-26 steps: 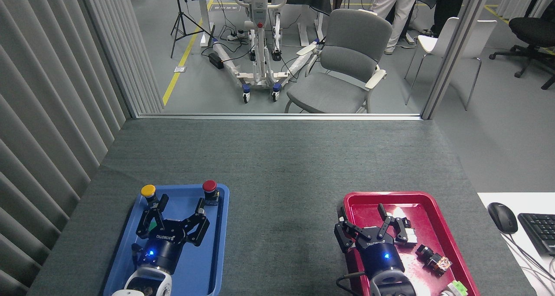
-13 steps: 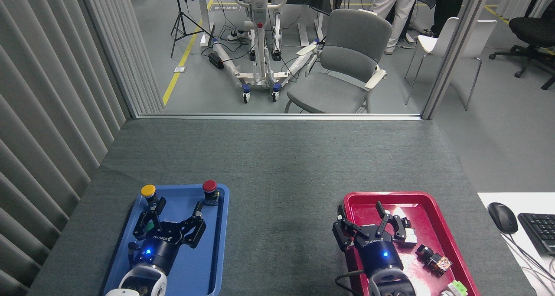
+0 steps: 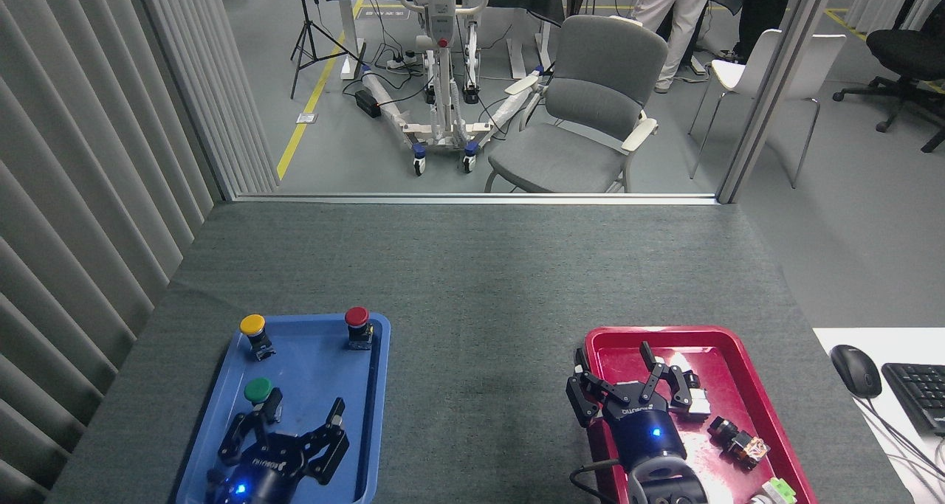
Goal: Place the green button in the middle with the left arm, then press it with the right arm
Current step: 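Lower the left gripper onto the green button in the blue tray, then grasp the green button with the left gripper and lift it out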
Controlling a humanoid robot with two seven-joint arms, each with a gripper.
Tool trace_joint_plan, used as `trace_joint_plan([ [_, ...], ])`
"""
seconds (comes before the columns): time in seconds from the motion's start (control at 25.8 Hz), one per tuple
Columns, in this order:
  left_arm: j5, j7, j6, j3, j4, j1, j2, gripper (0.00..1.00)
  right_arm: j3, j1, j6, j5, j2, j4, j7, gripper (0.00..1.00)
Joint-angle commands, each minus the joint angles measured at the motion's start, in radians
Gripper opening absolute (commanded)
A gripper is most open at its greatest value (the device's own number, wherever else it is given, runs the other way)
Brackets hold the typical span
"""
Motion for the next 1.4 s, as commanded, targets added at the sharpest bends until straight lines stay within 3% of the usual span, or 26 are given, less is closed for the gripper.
trace_joint_plan([
  [0.0, -0.002, -0.005, -0.001, 0.03, -0.033, 0.086, 0.016, 0.99, -0.001, 0.007, -0.009, 0.0, 0.0, -0.003, -0.007, 0.99],
  [0.16, -0.007, -0.008, 0.008, 0.038, 0.058, 0.067, 0.013, 0.99, -0.001, 0.007, -0.015, 0.002, 0.002, -0.003, -0.008, 0.97],
  [0.58, -0.001, -0.046, 0.129, 0.036, 0.325, -0.14, 0.009, 0.99, 0.001, 0.015, -0.024, 0.0, 0.0, -0.006, -0.013, 0.96],
  [0.74, 0.001, -0.127, 0.132, 0.036, 0.334, -0.161, 0.009, 0.99, -0.002, 0.038, -0.033, 0.002, 0.003, -0.009, -0.041, 0.96],
  [1.05, 0.001, -0.15, 0.178, 0.036, 0.346, -0.192, 0.001, 0.99, -0.002, 0.045, -0.035, 0.0, 0.012, -0.007, -0.051, 0.98],
  [1.16, 0.002, -0.212, 0.208, 0.034, 0.357, -0.21, -0.007, 0.98, -0.004, 0.044, -0.035, 0.0, 0.015, -0.009, -0.051, 0.99],
  [1.28, 0.002, -0.221, 0.247, 0.036, 0.364, -0.217, -0.016, 0.9, -0.004, 0.044, -0.036, -0.005, 0.014, -0.007, -0.05, 1.0],
  [1.36, 0.004, -0.23, 0.269, 0.036, 0.374, -0.224, -0.022, 0.87, -0.002, 0.041, -0.036, -0.043, 0.008, -0.007, -0.048, 1.0],
])
